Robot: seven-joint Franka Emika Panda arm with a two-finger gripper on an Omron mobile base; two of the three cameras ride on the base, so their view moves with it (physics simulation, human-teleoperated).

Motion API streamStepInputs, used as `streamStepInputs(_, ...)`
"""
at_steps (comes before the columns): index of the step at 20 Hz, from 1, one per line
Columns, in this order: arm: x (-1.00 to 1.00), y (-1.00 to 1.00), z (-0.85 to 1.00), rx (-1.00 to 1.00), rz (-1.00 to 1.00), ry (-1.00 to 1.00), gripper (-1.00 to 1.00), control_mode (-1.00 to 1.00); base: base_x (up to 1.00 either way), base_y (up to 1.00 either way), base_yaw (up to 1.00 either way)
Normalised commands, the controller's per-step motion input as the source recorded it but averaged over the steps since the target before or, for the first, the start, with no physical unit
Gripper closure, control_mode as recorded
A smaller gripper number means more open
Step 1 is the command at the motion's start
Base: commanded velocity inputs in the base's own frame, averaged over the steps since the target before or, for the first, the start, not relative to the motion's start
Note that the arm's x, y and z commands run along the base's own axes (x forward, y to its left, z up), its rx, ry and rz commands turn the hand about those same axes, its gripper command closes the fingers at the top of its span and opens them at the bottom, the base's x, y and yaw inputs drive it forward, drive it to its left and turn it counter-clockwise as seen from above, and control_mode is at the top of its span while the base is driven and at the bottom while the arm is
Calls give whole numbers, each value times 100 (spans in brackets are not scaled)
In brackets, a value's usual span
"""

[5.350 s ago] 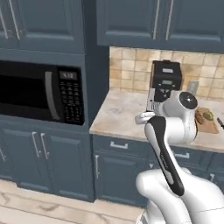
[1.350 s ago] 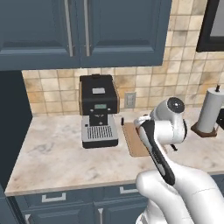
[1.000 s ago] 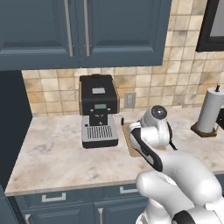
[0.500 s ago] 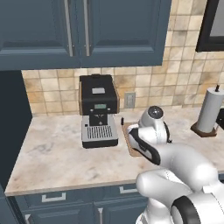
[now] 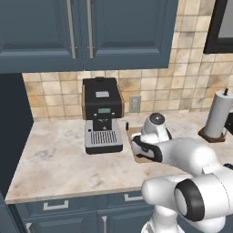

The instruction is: Retrieve the sausage and cheese from the fridge and place them on the cutting board on the counter.

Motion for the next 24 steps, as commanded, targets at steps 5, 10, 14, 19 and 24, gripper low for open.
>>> streamStepInputs(5, 3, 0, -58, 0, 0, 0, 100, -100, 0, 0, 0)
streamStepInputs(10, 4, 0, -64, 0, 0, 0, 100, -100, 0, 0, 0)
streamStepInputs(14, 8, 0, -53, 0, 0, 0, 100, -100, 0, 0, 0)
streamStepInputs(19, 12, 0, -28, 0, 0, 0, 100, -100, 0, 0, 0)
streamStepInputs(24, 5, 0, -10, 0, 0, 0, 100, -100, 0, 0, 0)
